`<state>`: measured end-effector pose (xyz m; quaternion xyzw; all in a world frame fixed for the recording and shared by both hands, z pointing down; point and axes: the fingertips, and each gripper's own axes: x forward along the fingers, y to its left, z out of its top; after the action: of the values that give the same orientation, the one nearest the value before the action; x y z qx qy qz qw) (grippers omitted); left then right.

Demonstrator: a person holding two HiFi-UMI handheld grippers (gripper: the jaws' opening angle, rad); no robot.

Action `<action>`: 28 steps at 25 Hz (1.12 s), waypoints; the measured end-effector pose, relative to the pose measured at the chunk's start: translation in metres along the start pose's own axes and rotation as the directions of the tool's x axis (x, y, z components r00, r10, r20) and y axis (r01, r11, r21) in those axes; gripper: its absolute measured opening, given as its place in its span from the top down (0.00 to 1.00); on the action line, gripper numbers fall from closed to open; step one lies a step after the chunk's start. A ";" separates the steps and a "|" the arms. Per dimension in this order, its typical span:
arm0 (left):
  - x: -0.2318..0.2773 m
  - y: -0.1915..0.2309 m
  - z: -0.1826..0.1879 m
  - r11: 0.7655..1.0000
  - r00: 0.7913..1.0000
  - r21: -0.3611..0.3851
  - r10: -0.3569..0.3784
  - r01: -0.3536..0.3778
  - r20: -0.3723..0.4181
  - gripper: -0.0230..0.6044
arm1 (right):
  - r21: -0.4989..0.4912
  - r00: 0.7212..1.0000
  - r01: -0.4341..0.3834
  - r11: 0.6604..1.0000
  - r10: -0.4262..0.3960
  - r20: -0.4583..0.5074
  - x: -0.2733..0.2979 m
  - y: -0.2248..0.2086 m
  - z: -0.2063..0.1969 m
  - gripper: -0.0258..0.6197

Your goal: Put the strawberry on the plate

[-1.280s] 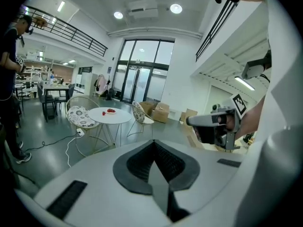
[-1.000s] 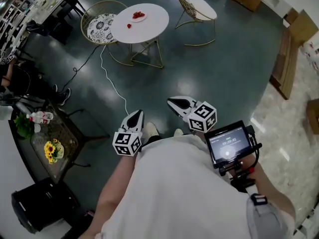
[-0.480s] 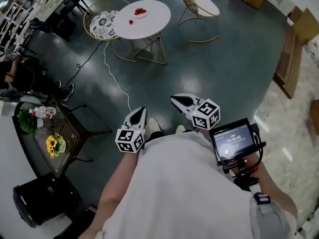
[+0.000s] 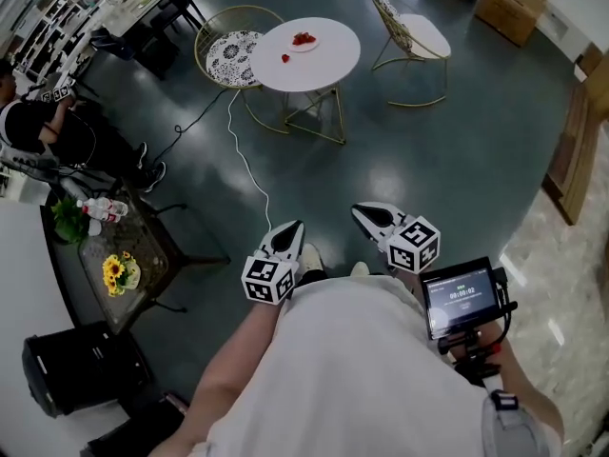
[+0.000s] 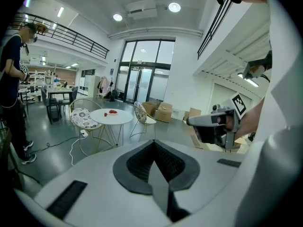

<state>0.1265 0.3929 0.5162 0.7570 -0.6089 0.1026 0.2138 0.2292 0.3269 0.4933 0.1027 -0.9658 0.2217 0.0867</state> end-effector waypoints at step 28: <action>0.013 -0.006 0.002 1.000 1.000 0.014 0.004 -0.003 -0.020 0.95 | 0.032 1.000 -0.003 0.999 0.003 -0.001 -0.005 -0.019 -0.007 0.95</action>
<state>0.1353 0.3817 0.5188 0.7563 -0.6073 0.1147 0.2143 0.2392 0.3139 0.5066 0.1023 -0.9623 0.2372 0.0852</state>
